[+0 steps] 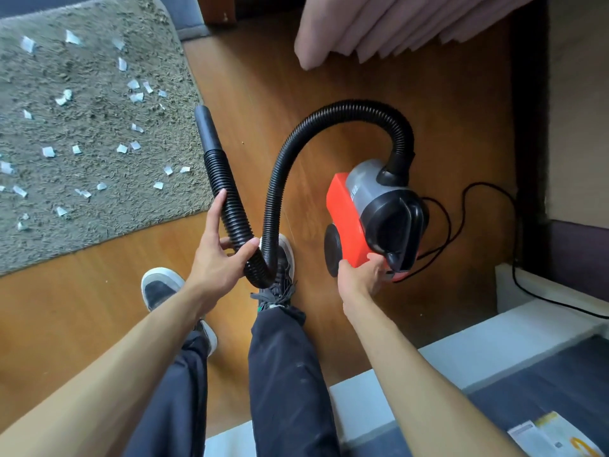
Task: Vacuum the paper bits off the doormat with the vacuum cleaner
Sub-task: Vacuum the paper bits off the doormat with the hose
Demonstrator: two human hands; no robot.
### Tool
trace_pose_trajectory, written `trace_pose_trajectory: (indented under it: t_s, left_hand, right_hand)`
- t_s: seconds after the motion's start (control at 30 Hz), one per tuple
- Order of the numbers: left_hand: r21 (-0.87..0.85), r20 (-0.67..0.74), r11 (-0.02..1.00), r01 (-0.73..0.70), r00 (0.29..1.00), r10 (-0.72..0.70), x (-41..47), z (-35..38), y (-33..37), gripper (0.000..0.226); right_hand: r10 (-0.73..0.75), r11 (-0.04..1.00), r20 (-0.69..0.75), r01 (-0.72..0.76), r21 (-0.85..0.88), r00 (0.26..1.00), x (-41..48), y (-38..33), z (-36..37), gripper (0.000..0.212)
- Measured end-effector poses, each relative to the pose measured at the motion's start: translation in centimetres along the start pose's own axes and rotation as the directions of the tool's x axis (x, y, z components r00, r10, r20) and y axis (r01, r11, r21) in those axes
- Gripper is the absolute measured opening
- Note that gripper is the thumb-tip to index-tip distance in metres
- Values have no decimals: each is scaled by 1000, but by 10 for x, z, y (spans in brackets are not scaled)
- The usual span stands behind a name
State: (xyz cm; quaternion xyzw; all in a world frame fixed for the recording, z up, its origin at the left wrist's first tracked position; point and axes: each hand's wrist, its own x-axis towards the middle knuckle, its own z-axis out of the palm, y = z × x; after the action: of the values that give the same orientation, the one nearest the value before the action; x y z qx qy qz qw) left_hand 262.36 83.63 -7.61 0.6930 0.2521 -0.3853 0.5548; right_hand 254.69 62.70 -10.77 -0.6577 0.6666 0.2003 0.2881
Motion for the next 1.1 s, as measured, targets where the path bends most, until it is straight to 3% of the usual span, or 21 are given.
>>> trace_pose_trajectory:
  t_s: [0.1,0.2,0.33,0.43,0.57,0.8,1.1]
  left_hand:
    - [-21,-5,1000,-7,1000,7,-4,0,1,90]
    - [-44,5,999,-25,1000,25,-7,0,0,90]
    - [-85,14,995,-43,999,44,-11,-2,-5,91]
    - [-135,35,990,-50,998,56,-16,-4,-8,90]
    - [-194,27,979,-68,997,75,-21,-8,-14,89]
    - [-324,-32,943,-72,997,65,-25,-13,-28,90]
    - [-547,89,836,44,996,6,-35,-25,-47,87]
  right_hand:
    - [-254,967,242,250,47,936,-22,-48,10,44]
    - [-435,889,524,440,124,732,-43,-111,25,47]
    - [-440,791,756,608,71,484,-61,-166,53,54]
    - [-356,711,855,703,-14,377,-71,-182,71,55]
    - [-284,658,896,749,-76,341,-78,-183,89,54]
    - [-212,729,913,679,-89,347,-93,-180,109,59]
    - [-92,772,932,616,-155,350,-96,-166,129,66]
